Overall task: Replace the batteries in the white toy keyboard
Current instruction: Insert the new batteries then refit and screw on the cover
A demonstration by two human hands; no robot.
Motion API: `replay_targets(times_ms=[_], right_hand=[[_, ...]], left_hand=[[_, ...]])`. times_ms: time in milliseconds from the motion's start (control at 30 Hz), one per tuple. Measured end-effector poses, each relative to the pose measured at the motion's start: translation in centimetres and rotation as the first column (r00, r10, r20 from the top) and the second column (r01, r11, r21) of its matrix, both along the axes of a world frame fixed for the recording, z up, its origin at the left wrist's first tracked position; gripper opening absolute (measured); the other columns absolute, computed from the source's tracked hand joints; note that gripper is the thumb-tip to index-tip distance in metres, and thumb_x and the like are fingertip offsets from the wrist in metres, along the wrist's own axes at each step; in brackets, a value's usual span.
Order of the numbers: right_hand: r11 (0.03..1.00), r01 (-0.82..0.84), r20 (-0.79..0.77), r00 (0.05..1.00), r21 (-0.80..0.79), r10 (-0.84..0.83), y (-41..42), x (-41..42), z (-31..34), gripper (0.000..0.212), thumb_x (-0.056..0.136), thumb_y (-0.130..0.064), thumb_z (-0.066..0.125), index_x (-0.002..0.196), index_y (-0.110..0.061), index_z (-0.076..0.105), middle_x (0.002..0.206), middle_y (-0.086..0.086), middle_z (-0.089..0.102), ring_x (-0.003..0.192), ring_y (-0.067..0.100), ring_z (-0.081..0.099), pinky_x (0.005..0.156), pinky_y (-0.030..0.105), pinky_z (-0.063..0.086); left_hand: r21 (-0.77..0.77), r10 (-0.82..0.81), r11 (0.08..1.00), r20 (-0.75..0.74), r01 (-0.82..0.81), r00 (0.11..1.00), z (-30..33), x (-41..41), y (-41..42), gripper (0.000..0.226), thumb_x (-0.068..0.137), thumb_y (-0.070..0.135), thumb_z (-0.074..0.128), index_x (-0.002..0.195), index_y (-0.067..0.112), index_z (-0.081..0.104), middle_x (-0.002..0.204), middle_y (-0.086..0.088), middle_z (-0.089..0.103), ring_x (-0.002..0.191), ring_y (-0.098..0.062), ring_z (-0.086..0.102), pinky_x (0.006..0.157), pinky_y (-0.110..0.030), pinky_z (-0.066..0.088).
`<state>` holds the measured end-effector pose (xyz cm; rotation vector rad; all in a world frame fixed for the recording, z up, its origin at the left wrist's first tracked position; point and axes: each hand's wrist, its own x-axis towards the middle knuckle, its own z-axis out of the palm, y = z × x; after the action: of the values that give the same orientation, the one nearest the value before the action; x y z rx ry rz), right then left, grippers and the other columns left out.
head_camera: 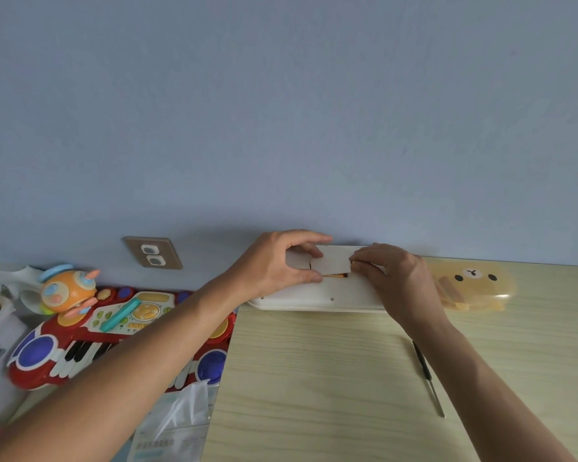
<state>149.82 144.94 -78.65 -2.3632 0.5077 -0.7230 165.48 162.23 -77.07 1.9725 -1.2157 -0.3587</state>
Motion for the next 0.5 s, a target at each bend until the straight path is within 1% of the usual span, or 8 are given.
replay_targets(times_ms=[100, 200, 367, 433, 500], right_hand=[[1.000, -0.013, -0.001, 1.000, -0.015, 0.013, 0.10, -0.04, -0.06, 0.008, 0.085, -0.014, 0.074, 0.082, -0.020, 0.079, 0.090, -0.007, 0.077, 0.091, 0.021, 0.070, 0.083, 0.045, 0.054], [1.000, -0.019, 0.004, 1.000, -0.019, 0.019, 0.01, -0.03, -0.09, 0.009, 0.087, -0.014, 0.073, 0.082, -0.019, 0.078, 0.090, -0.008, 0.075, 0.087, 0.018, 0.069, 0.082, 0.045, 0.054], [0.999, -0.025, -0.004, 1.000, -0.033, 0.025, 0.02, 0.15, -0.30, 0.011, 0.088, -0.017, 0.070, 0.081, -0.022, 0.076, 0.089, -0.013, 0.072, 0.085, 0.013, 0.067, 0.082, 0.046, 0.052], [0.999, -0.035, -0.007, 0.999, -0.042, 0.034, 0.07, 0.16, -0.36, 0.011, 0.088, -0.016, 0.071, 0.081, -0.022, 0.076, 0.089, -0.014, 0.071, 0.085, 0.012, 0.067, 0.082, 0.048, 0.052], [0.995, -0.049, 0.002, 0.999, -0.084, 0.049, 0.16, 0.05, -0.37, 0.010, 0.086, -0.012, 0.073, 0.081, -0.020, 0.078, 0.089, -0.012, 0.073, 0.085, 0.015, 0.067, 0.082, 0.049, 0.052]], left_hand=[[-0.005, 0.007, 1.000, 0.008, -0.007, 1.000, -0.07, -0.08, 0.00, 0.060, 0.074, 0.032, 0.088, 0.128, 0.040, 0.065, 0.108, 0.020, 0.073, 0.112, 0.009, 0.062, 0.106, -0.019, 0.041], [-0.011, 0.014, 1.000, 0.023, -0.013, 1.000, -0.05, -0.34, 0.02, 0.057, 0.076, 0.030, 0.087, 0.128, 0.038, 0.065, 0.108, 0.018, 0.073, 0.110, 0.008, 0.062, 0.105, -0.017, 0.043], [-0.030, 0.009, 1.000, 0.050, -0.008, 0.999, -0.05, -0.66, 0.11, 0.053, 0.077, 0.027, 0.086, 0.126, 0.034, 0.067, 0.108, 0.016, 0.073, 0.108, 0.005, 0.064, 0.104, -0.021, 0.045], [-0.030, 0.011, 1.000, 0.057, -0.010, 0.998, -0.01, -0.69, 0.13, 0.051, 0.077, 0.027, 0.086, 0.125, 0.035, 0.068, 0.107, 0.016, 0.073, 0.107, 0.005, 0.064, 0.103, -0.021, 0.046], [-0.024, 0.009, 1.000, 0.065, -0.008, 0.998, 0.04, -0.71, 0.10, 0.049, 0.078, 0.028, 0.086, 0.123, 0.035, 0.069, 0.107, 0.017, 0.073, 0.107, 0.005, 0.064, 0.102, -0.019, 0.046]])
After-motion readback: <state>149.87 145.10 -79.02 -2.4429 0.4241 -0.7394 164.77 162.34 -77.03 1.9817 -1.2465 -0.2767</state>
